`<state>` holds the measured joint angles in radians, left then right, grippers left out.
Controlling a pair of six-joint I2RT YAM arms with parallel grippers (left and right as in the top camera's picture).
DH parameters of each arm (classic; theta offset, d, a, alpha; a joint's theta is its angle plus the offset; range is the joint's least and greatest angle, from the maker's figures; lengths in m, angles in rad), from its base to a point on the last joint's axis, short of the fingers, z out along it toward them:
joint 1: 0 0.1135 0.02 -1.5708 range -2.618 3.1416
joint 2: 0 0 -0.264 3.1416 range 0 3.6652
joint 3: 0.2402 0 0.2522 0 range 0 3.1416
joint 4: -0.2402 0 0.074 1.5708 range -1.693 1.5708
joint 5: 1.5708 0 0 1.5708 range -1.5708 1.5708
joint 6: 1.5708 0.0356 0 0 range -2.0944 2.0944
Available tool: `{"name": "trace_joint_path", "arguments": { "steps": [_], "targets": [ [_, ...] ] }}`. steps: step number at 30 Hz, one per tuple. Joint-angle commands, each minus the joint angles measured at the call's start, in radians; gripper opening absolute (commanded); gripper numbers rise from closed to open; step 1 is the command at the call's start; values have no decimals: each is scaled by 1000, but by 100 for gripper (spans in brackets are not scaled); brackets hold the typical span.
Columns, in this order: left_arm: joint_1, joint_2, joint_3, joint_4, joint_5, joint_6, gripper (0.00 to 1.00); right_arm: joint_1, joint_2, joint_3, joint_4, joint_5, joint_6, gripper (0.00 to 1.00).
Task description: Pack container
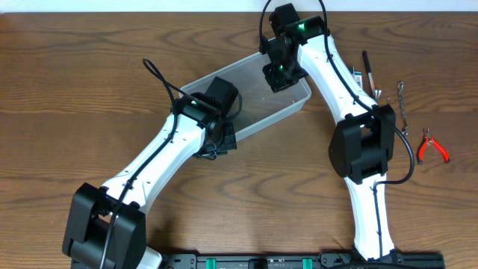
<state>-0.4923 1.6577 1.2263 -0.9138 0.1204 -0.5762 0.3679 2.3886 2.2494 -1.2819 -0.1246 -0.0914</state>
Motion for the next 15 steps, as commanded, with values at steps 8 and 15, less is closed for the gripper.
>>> {"name": "trace_joint_path", "arguments": {
  "steps": [8, 15],
  "targets": [
    [3, 114, 2, 42, -78, 33, 6, 6, -21, 3, -1, -11, -16, 1],
    [61, 113, 3, 85, -142, 52, 6, 6, -21, 3, 0, -11, -19, 1]
  ]
}}
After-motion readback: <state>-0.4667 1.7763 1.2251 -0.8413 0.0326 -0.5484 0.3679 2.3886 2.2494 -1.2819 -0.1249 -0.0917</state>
